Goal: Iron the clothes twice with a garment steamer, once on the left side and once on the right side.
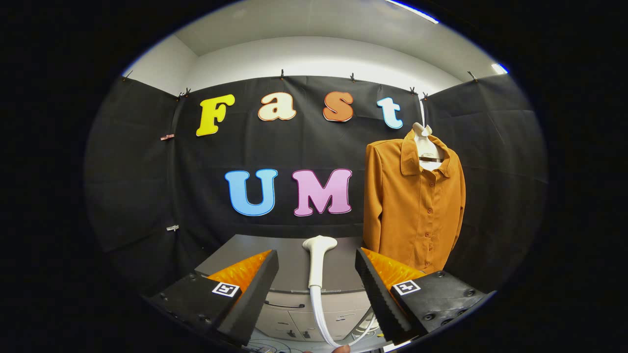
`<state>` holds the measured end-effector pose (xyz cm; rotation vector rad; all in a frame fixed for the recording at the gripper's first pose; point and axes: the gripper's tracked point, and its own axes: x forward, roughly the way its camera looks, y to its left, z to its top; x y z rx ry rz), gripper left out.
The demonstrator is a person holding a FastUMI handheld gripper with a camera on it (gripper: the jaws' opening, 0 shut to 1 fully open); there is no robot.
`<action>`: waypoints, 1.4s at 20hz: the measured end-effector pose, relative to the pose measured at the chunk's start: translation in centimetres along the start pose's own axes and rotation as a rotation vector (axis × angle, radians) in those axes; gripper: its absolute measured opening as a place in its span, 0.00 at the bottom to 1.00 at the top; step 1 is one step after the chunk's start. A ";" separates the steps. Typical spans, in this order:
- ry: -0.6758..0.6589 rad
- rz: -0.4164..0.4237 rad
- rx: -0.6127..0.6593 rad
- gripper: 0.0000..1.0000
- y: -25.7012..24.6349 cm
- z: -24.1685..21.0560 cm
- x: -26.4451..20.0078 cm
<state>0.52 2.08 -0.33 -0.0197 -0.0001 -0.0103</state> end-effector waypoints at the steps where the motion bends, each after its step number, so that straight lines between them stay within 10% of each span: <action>1: -0.001 0.004 0.006 0.97 0.3 -0.1 0.1; 24: 0.591 -0.015 -0.040 0.99 0.9 -17.8 19.7; 28: 0.667 -0.055 -0.042 0.84 -0.2 -21.1 20.7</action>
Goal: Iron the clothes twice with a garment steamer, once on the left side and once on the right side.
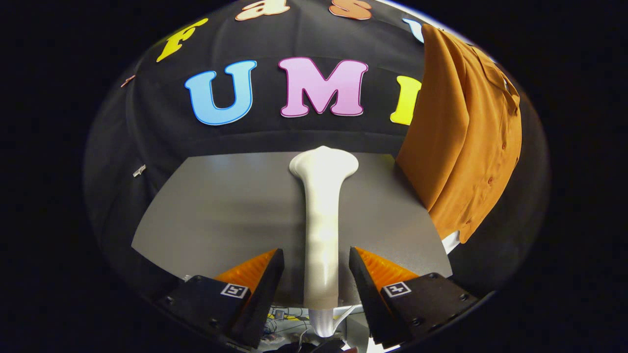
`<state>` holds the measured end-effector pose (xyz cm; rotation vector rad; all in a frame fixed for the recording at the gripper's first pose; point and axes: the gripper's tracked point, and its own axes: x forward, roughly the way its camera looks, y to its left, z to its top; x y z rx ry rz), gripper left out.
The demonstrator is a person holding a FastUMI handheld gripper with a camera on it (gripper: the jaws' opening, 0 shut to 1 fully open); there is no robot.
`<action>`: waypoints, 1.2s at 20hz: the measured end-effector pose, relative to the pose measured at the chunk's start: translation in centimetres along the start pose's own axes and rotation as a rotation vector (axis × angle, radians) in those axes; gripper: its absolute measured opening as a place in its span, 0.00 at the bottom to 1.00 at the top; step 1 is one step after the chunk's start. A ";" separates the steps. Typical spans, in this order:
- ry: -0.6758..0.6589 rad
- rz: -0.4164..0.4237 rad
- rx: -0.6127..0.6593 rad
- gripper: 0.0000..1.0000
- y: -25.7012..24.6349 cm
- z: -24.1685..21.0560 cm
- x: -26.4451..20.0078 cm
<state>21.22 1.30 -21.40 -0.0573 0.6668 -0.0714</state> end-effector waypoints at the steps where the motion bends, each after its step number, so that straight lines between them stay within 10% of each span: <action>1: -0.001 0.005 0.014 0.82 0.1 -0.2 0.4; 4: -0.062 0.015 0.009 0.38 -0.4 0.4 0.6; 6: -0.099 0.021 0.007 0.31 -0.1 0.6 0.5; 24: -0.684 0.082 0.032 0.30 -6.7 8.3 -20.6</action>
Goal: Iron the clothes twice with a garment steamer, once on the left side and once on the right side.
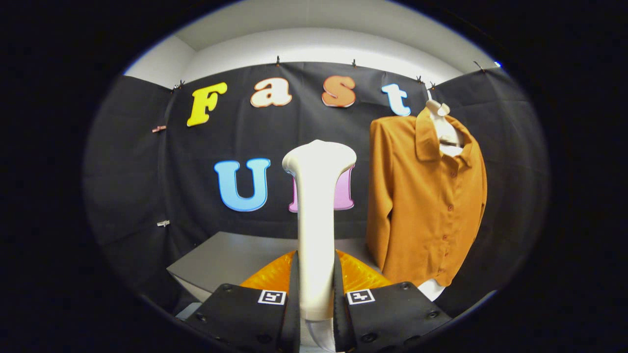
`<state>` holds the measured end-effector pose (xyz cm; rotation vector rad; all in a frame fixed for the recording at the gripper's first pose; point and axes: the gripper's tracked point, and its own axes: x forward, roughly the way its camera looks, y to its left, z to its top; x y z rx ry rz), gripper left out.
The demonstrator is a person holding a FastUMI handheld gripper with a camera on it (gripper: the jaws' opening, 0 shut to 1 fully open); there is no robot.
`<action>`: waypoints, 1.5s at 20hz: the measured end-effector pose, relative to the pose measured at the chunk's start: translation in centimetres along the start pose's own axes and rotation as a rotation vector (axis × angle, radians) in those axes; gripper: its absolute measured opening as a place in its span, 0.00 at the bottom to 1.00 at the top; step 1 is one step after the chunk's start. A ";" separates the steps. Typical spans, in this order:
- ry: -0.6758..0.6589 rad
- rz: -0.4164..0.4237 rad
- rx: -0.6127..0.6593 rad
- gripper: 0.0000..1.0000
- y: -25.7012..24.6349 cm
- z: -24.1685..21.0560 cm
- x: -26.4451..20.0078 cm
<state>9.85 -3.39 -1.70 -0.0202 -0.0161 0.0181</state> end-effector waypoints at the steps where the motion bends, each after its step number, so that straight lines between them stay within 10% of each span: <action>1: -0.039 -0.011 -0.001 0.30 -1.2 1.2 -0.7; 8: -0.218 -0.094 0.023 0.30 -9.3 5.7 -2.5; 30: -0.034 -0.175 0.059 0.30 -19.7 -7.0 5.7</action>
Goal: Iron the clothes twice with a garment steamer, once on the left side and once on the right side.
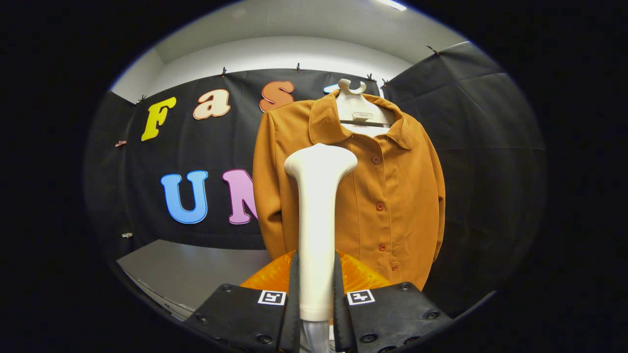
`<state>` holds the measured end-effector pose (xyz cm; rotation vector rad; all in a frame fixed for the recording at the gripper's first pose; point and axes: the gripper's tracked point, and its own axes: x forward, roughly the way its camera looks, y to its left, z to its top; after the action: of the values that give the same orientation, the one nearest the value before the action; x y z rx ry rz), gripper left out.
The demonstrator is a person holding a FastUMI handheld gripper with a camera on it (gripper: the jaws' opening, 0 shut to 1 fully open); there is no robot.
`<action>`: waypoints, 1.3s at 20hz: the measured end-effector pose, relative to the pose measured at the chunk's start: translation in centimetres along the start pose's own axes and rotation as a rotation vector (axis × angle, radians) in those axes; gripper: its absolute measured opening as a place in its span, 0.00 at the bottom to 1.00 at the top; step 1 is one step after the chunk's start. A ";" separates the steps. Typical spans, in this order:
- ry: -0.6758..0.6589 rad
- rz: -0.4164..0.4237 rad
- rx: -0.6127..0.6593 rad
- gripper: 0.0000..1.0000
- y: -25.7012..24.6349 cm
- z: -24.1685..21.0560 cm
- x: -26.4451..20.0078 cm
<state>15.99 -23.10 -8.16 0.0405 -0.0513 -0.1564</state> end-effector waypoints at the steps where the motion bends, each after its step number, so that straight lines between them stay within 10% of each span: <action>1: 0.010 0.001 -0.004 0.30 -0.1 -0.7 -0.1; 26: 0.600 -0.048 0.027 0.31 -4.3 -27.0 -10.1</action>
<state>6.86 -24.78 -35.73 0.1143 0.5465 -0.1867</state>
